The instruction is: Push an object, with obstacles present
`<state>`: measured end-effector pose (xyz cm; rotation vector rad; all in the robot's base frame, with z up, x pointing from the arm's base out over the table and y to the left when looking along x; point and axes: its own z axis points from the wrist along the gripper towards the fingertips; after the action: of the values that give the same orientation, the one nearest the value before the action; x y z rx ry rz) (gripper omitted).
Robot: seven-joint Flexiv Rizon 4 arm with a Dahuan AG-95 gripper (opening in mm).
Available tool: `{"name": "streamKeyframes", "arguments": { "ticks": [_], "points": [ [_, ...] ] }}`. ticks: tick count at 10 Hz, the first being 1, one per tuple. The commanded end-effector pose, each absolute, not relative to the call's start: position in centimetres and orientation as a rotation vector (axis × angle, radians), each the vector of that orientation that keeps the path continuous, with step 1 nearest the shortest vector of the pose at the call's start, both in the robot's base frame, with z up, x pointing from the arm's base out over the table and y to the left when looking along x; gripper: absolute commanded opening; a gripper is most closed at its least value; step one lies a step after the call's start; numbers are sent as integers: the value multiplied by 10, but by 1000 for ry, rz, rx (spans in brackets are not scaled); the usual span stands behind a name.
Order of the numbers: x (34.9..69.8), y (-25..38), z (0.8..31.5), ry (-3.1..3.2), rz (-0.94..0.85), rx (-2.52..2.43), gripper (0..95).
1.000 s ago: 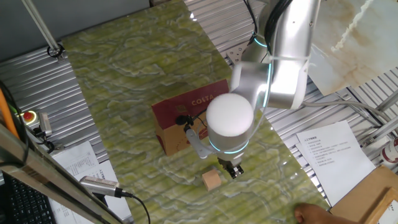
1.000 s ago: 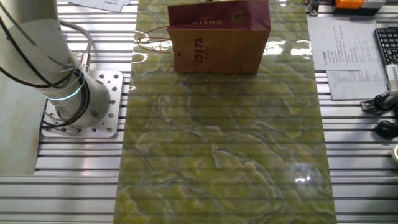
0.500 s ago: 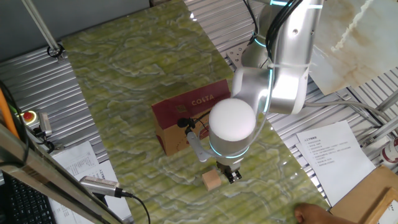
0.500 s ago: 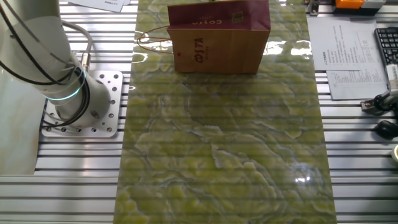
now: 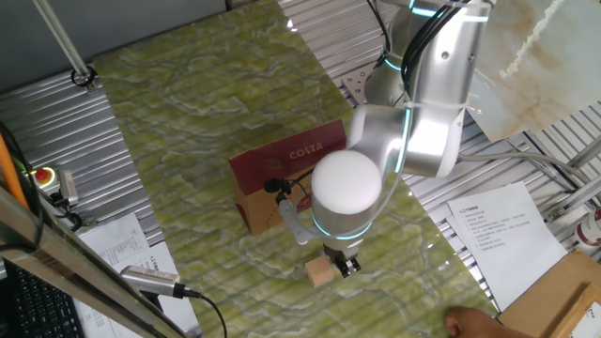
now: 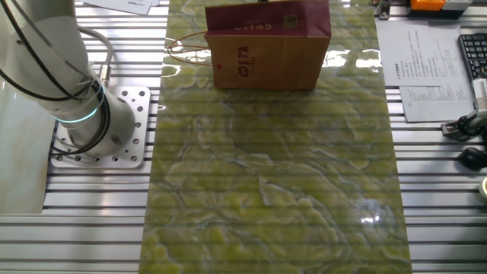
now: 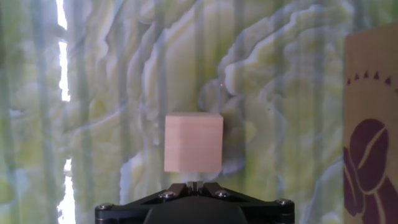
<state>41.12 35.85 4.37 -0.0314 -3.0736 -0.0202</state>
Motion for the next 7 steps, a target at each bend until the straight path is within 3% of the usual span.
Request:
{"name": "streamKeyframes", "arguments": {
  "ticks": [1,7],
  "points": [
    [417,358,45,-3086,-22,-28,0],
    [418,359,46,-3070,-24,-16,0]
  ]
}}
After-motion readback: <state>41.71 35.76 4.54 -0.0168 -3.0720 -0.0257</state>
